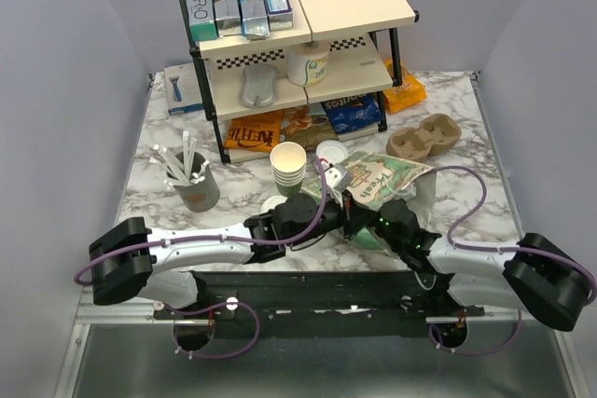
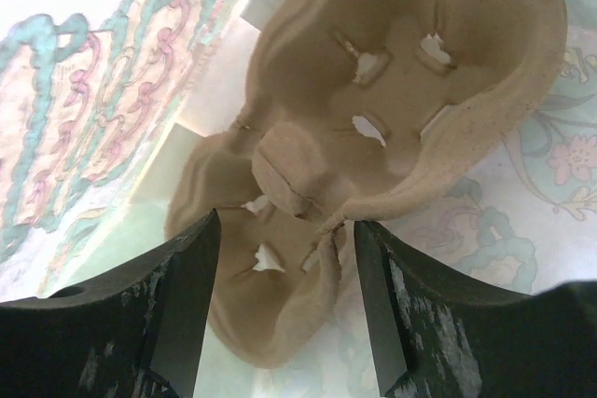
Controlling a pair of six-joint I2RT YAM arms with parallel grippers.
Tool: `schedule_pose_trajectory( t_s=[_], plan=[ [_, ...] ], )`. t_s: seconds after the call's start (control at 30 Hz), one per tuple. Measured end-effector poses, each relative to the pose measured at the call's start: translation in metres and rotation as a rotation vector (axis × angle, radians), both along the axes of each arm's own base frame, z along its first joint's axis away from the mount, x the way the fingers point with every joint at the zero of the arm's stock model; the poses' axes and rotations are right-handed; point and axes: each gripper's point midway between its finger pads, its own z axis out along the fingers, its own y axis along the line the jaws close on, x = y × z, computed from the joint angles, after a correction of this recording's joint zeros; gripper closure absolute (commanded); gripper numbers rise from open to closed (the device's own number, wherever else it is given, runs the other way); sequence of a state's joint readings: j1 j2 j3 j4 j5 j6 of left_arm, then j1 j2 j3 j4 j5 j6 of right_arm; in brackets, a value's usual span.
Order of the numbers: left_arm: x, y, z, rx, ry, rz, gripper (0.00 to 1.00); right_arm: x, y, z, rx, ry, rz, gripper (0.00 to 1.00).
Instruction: Pack the takeout coffee
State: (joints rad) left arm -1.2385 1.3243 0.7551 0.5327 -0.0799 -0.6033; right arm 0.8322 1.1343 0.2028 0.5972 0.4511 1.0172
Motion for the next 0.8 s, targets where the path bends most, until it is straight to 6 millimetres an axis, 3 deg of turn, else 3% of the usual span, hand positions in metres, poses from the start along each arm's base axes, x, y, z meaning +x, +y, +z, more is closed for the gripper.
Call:
schedule_pose_trajectory(
  t_s=[0.4, 0.53, 0.63, 0.67, 0.8],
  plan=[
    [0.007, 0.002, 0.001, -0.003, 0.0, 0.01, 1.0, 0.009, 0.013, 0.008, 0.02, -0.029, 0.021, 0.28],
    [0.001, 0.001, 0.008, -0.037, 0.0, -0.02, 1.0, 0.004, 0.003, 0.023, 0.017, -0.051, 0.008, 0.28],
    [-0.001, 0.004, 0.004, -0.03, 0.006, -0.025, 1.0, -0.007, -0.012, 0.024, 0.008, -0.046, -0.004, 0.27],
    [-0.001, 0.005, 0.001, -0.024, 0.008, -0.024, 1.0, -0.011, -0.017, 0.016, -0.016, -0.024, -0.006, 0.26],
    [-0.003, 0.014, -0.001, -0.023, 0.008, -0.023, 1.0, -0.022, -0.03, 0.029, -0.004, -0.055, -0.004, 0.24]
  ],
)
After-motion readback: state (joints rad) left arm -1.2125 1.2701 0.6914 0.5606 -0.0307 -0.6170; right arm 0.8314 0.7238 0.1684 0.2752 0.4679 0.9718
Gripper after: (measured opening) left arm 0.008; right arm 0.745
